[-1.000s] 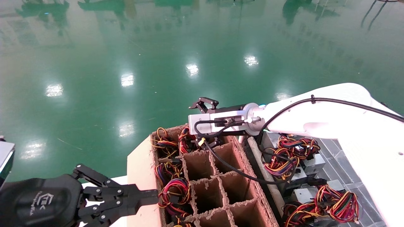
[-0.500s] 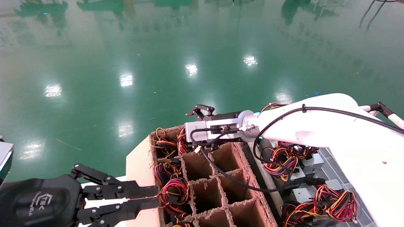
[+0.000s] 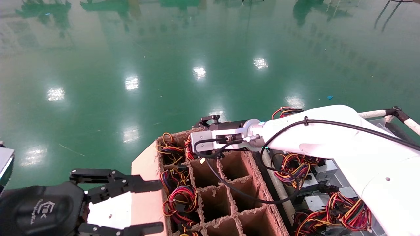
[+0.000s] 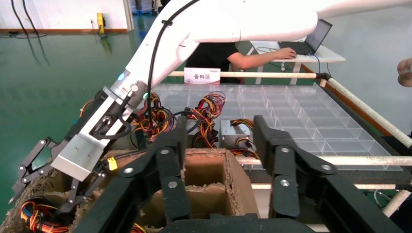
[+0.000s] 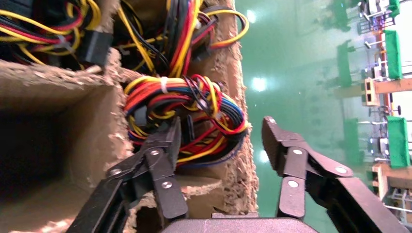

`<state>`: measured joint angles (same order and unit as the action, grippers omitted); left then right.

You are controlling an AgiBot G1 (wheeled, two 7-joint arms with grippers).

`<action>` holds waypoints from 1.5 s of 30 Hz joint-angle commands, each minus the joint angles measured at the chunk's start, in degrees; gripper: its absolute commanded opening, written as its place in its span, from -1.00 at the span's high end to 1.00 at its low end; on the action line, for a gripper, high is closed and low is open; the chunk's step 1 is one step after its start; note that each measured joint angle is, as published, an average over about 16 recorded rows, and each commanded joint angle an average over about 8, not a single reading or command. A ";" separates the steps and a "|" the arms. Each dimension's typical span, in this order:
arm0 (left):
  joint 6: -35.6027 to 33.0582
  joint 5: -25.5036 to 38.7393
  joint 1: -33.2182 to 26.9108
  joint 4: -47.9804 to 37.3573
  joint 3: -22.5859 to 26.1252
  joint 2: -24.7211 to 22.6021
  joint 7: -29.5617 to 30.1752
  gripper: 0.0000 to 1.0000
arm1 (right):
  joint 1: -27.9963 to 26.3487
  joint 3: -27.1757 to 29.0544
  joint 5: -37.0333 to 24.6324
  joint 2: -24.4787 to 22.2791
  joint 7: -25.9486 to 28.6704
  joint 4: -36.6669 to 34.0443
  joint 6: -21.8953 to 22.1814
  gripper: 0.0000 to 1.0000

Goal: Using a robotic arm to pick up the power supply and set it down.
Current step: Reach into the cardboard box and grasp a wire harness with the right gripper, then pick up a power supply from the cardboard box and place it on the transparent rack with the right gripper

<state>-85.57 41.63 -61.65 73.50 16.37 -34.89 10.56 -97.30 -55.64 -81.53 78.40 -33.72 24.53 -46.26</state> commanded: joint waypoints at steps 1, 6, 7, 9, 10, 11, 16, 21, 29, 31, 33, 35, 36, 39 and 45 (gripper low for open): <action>0.00 -0.01 0.00 0.00 0.01 0.00 0.00 -1.00 | -0.14 -1.22 0.66 -0.02 0.28 0.00 0.70 1.00; 0.01 -0.02 -0.01 0.00 0.03 0.01 -0.01 -1.00 | -0.22 -3.28 2.74 -0.06 0.50 -0.34 1.91 1.00; 0.01 -0.02 -0.01 0.00 0.03 0.01 -0.02 -1.00 | -0.22 -3.64 3.16 -0.07 0.49 -0.43 2.16 1.00; 0.02 -0.03 -0.01 0.00 0.04 0.02 -0.02 -1.00 | -0.19 -4.29 4.00 -0.08 0.45 -0.62 2.61 1.00; 0.02 -0.03 -0.01 0.00 0.04 0.02 -0.02 -1.00 | -0.16 -4.61 4.45 -0.08 0.41 -0.71 2.83 1.00; 0.02 -0.03 -0.01 0.00 0.05 0.02 -0.02 -1.00 | -0.13 -4.91 4.87 -0.09 0.37 -0.81 3.03 1.00; 0.03 -0.05 -0.01 0.00 0.07 0.03 -0.03 -1.00 | -0.03 -6.19 7.08 -0.13 0.23 -1.37 3.82 1.00; 0.04 -0.06 -0.02 0.00 0.09 0.04 -0.04 -1.00 | -0.13 -7.12 9.28 -0.22 0.11 -2.10 4.28 1.00; 0.05 -0.08 -0.02 0.00 0.12 0.05 -0.06 -1.00 | -0.74 -6.84 13.84 -0.53 0.49 -3.89 5.07 1.00; 0.05 -0.08 -0.03 0.00 0.12 0.05 -0.06 -1.00 | -0.93 -6.28 15.46 -0.68 0.95 -4.36 4.94 1.00; 0.06 -0.09 -0.03 0.00 0.13 0.05 -0.07 -1.00 | -1.16 -5.54 17.25 -0.91 1.61 -4.88 4.34 1.00; 0.06 -0.10 -0.03 0.00 0.14 0.06 -0.07 -1.00 | -1.48 -4.69 19.13 -1.24 2.30 -5.50 3.09 1.00; 0.06 -0.10 -0.03 0.00 0.14 0.06 -0.07 -1.00 | -1.68 -4.20 20.12 -1.48 2.67 -5.87 2.13 1.00; 0.07 -0.11 -0.03 0.00 0.15 0.06 -0.08 -1.00 | -2.48 -2.64 23.09 -2.52 3.63 -7.10 -1.76 1.00; 0.08 -0.12 -0.04 0.00 0.18 0.07 -0.09 -1.00 | -4.35 0.60 28.76 -6.20 4.71 -9.29 -12.71 1.00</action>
<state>-85.49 41.51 -61.69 73.50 16.55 -34.82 10.47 -101.45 -54.89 -52.53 72.00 -28.94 15.27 -59.45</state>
